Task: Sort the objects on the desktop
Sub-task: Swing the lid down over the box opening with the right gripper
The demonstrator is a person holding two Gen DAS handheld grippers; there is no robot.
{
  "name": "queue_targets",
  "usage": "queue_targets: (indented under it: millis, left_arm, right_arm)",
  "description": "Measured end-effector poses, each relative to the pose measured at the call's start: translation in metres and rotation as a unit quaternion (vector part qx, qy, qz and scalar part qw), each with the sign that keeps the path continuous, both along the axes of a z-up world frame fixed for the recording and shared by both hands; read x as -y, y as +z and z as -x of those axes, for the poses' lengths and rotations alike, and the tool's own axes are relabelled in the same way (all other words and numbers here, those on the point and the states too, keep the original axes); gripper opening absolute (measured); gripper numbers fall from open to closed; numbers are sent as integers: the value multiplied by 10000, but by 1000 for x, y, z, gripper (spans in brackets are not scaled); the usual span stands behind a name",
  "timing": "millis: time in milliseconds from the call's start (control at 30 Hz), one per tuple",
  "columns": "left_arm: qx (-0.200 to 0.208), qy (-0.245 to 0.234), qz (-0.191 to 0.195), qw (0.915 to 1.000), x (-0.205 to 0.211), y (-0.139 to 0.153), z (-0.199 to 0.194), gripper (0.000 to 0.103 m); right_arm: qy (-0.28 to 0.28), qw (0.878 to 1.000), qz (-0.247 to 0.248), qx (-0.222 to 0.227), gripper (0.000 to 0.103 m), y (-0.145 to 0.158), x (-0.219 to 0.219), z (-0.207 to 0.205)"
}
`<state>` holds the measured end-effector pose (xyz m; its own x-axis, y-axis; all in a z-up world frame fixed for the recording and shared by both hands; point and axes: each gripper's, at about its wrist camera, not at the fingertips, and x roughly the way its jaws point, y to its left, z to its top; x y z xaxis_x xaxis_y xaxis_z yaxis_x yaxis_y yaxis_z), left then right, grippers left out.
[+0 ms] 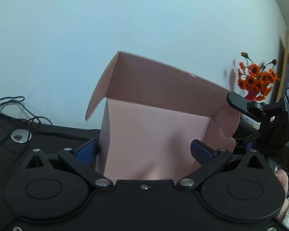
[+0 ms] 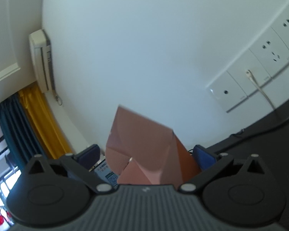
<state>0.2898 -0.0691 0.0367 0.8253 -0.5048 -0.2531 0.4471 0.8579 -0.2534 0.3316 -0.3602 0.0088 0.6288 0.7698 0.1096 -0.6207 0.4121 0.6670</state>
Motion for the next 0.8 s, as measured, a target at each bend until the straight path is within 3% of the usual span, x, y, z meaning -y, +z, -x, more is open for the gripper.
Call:
queue_targets:
  millis: [233, 533, 800]
  left_arm:
    - [-153, -259, -135, 9995, -4, 6, 7, 103]
    - [81, -558, -492, 9972, -5, 2, 34, 103]
    - [42, -677, -610, 9958, 1, -3, 37, 103]
  right_arm:
    - [68, 9992, 361, 177, 102, 6, -7, 17]
    - [-75, 9976, 648, 227, 102, 8, -16, 40]
    - [-744, 9928, 889, -287, 102, 6, -12, 82]
